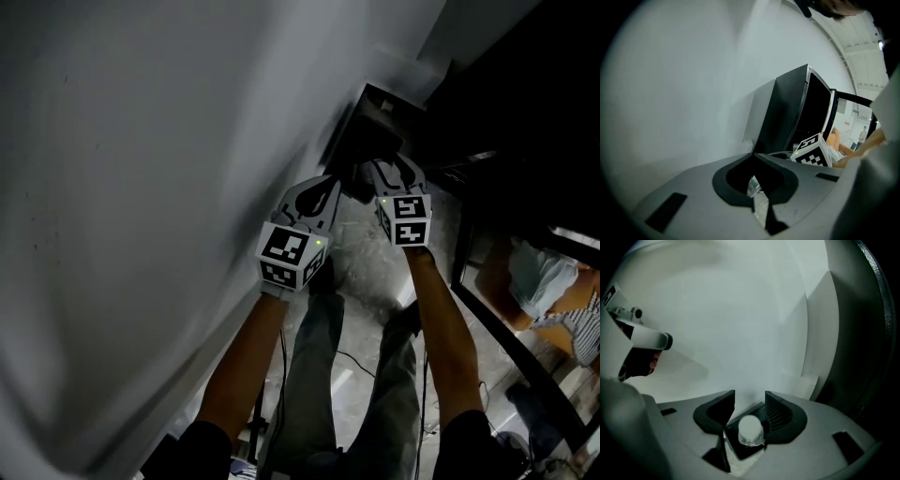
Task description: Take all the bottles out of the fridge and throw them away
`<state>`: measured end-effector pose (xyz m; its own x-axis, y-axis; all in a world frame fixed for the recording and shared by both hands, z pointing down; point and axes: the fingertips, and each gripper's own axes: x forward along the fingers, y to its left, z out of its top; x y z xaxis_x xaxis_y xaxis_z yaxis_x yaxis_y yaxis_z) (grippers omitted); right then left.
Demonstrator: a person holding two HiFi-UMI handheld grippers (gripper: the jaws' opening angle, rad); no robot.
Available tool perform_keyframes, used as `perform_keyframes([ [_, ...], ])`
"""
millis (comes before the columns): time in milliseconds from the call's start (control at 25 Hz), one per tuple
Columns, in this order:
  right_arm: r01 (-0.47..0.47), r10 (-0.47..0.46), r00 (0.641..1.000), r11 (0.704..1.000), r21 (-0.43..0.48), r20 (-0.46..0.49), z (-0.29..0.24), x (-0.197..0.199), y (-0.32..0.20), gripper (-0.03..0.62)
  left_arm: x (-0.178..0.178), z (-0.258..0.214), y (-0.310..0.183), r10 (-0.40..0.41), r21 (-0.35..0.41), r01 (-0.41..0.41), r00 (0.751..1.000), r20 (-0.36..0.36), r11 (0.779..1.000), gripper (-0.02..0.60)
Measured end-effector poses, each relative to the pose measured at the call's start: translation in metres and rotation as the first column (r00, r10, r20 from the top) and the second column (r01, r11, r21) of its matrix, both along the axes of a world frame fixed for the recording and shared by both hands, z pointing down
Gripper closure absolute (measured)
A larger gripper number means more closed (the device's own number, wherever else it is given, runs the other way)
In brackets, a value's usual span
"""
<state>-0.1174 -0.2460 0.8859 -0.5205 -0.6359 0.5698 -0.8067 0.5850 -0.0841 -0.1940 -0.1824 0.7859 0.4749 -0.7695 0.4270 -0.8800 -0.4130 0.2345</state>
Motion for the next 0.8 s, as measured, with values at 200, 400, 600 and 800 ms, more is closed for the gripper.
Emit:
perform_keyframes([
  [200, -0.011, 0.011, 1.0, 1.0, 0.006, 0.002, -0.007, 0.01, 0.0, 0.399, 0.002, 0.002, -0.002, -0.002, -0.01, 0.002, 1.0, -0.004, 1.0, 0.575],
  [400, -0.048, 0.047, 0.999, 0.998, 0.046, 0.015, -0.037, 0.031, 0.013, 0.428, 0.009, -0.015, -0.005, 0.026, 0.01, -0.026, 1.0, -0.001, 1.0, 0.575],
  [600, -0.148, 0.146, 0.989, 0.985, 0.089, 0.026, -0.098, 0.055, 0.033, 0.572, 0.025, -0.065, -0.006, 0.09, 0.043, -0.089, 0.996, -0.028, 0.995, 0.575],
  [800, -0.218, 0.211, 0.974, 0.972, 0.087, 0.088, -0.185, 0.067, 0.071, 0.586, 0.047, -0.133, 0.013, 0.151, 0.052, -0.148, 0.987, -0.049, 0.988, 0.575],
])
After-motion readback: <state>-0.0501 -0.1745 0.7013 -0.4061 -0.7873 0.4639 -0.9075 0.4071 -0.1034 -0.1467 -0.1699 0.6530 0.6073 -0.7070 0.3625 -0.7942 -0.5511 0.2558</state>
